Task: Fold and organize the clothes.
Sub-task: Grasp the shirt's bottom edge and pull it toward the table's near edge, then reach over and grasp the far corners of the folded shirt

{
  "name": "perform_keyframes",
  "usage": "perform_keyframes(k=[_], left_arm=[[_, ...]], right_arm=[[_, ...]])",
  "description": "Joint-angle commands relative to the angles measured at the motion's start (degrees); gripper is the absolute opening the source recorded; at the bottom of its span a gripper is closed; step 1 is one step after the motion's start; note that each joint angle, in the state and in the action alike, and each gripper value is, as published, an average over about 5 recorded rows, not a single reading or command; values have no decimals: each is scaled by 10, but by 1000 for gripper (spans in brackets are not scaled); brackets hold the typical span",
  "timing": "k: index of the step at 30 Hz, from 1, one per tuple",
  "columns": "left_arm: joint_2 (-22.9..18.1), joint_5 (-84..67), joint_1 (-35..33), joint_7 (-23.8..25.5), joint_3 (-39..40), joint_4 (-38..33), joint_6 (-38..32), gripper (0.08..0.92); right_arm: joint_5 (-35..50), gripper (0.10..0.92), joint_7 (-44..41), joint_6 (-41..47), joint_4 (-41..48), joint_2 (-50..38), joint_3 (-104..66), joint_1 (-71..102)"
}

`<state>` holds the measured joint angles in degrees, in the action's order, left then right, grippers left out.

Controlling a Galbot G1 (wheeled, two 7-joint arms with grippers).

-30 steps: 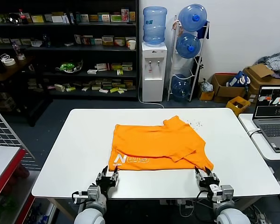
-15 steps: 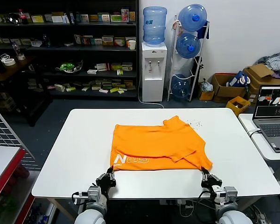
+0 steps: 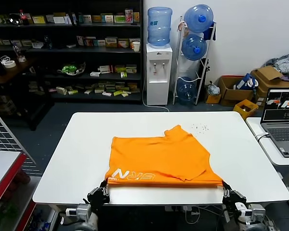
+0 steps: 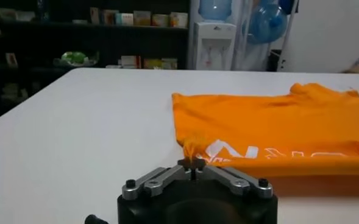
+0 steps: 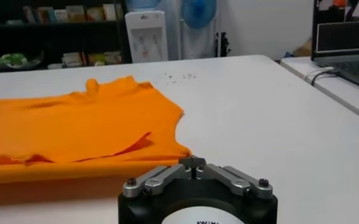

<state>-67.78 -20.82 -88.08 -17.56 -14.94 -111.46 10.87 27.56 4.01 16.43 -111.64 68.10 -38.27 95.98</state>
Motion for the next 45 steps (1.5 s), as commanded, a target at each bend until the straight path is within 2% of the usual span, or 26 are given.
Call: perform_keyframes(k=[1, 5, 10, 13, 17, 20, 26, 29, 34, 38, 45], left_arm=[[31, -4, -114, -4, -1, -84, 0, 96], [28, 6, -121, 0, -4, -87, -10, 127], [25, 8, -93, 2, -18, -98, -15, 265], [29, -2, -53, 10, -29, -105, -16, 352], [37, -38, 64, 17, -26, -68, -15, 465], [42, -75, 167, 17, -1, -9, 5, 551], [52, -193, 361, 11, 64, 159, 77, 725], [56, -219, 418, 19, 93, 231, 95, 794], [55, -218, 460, 32, 131, 296, 102, 822], [46, -207, 466, 37, 139, 321, 102, 823], [36, -189, 469, 48, 152, 350, 101, 823]], right_arm=[[-8, 133, 7, 16, -39, 1, -12, 65], [-29, 224, 1, 17, -50, 1, -10, 75], [-42, 363, -4, 16, -82, -17, -14, 71], [-31, 449, -6, 14, -96, -36, -8, 35], [-1, 571, 5, 28, -69, -55, 37, -105], [7, 657, 22, 53, 1, -46, 97, -254], [19, 802, 47, 87, 224, 5, 225, -520], [20, 820, 45, 93, 324, 28, 268, -600], [16, 822, 31, 105, 446, 59, 290, -663], [-2, 823, 20, 104, 490, 68, 295, -666], [-27, 823, 9, 95, 514, 73, 290, -654]])
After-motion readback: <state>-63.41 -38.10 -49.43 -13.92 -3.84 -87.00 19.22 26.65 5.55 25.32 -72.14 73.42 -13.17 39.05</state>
